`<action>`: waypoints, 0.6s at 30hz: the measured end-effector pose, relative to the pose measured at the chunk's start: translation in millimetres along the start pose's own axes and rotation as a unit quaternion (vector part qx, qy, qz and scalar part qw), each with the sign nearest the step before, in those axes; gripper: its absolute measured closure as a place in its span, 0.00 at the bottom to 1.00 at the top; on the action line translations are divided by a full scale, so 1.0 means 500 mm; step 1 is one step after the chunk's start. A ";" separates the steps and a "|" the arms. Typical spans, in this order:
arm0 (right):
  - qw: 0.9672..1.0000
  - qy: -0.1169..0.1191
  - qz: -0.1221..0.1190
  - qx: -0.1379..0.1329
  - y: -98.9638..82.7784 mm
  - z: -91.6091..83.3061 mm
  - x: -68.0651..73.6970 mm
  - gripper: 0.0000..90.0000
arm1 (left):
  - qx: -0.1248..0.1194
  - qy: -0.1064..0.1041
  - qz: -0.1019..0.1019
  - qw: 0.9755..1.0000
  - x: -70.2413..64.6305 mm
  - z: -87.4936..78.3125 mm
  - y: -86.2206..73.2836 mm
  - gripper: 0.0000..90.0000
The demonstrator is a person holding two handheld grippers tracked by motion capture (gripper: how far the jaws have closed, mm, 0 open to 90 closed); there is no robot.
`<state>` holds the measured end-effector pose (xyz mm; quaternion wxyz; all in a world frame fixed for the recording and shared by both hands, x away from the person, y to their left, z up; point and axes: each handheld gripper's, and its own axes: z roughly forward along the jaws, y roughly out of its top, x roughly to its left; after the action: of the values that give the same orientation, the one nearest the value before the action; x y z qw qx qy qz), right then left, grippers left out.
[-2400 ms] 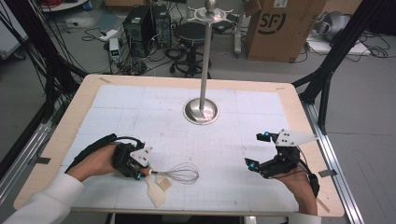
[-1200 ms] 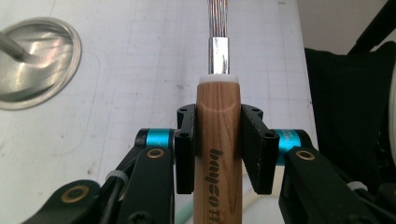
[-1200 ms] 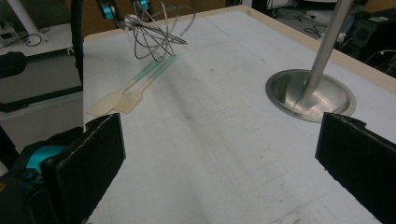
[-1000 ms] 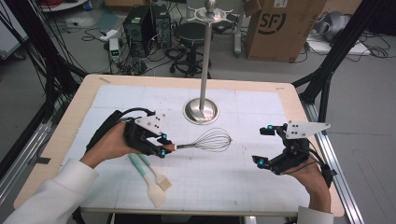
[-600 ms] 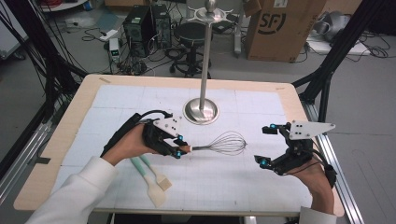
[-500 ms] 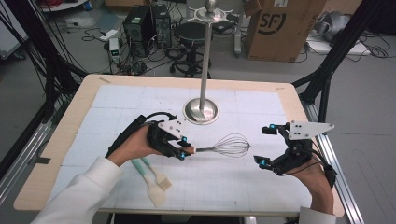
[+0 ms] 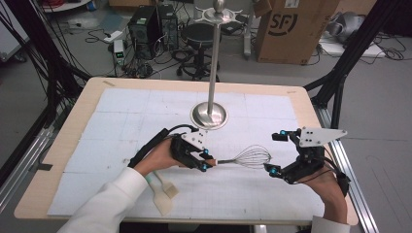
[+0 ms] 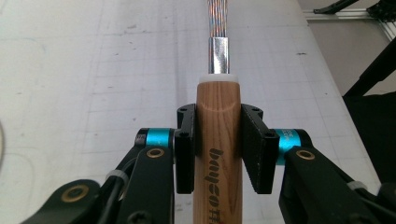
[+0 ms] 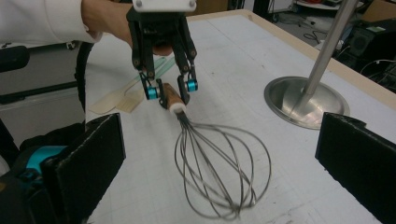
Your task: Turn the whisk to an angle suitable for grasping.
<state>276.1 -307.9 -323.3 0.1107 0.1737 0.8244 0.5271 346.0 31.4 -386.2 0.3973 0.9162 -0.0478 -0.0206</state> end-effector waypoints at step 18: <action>1.000 0.006 -0.003 0.008 -0.003 0.011 0.000 0.00 | 0.032 -0.001 -0.008 0.999 0.007 0.088 -0.013 0.76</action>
<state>278.1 -303.7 -326.9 0.1059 0.1688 0.8299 0.5211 346.7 3.4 -421.1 0.3676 0.9288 -0.0418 -0.0225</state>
